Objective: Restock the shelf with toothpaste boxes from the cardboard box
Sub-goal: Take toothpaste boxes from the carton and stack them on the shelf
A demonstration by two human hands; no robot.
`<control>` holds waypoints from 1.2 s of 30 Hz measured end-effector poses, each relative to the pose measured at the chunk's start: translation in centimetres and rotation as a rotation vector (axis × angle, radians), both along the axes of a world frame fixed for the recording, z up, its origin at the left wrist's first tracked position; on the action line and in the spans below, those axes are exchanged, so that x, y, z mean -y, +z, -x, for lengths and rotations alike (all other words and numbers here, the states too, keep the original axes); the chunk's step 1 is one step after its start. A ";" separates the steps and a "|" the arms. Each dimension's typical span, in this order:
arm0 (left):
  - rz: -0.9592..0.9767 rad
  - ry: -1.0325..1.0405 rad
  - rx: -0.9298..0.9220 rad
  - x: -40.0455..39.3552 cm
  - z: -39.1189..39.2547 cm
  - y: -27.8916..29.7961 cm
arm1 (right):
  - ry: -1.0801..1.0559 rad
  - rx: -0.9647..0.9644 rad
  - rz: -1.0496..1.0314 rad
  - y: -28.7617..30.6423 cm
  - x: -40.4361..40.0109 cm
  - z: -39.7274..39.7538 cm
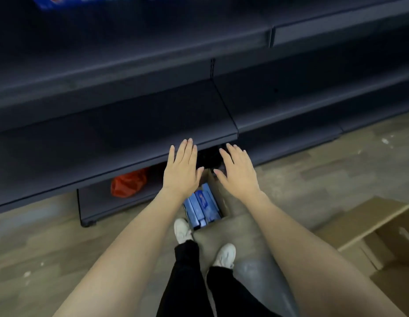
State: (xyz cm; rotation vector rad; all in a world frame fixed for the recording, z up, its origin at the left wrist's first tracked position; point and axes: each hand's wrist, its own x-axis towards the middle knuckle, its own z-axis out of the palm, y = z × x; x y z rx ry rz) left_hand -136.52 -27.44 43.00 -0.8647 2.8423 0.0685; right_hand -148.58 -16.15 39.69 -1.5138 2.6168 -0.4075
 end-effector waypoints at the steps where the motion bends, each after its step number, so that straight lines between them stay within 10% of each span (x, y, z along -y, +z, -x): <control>1: -0.019 -0.010 0.021 -0.2 -0.1 -1.1 | 0.000 0.036 -0.033 -1.1 -0.4 -0.2; 36: -0.173 -0.459 0.772 5.3 6.5 -55.8 | -0.221 0.496 -0.624 -55.3 6.0 -1.9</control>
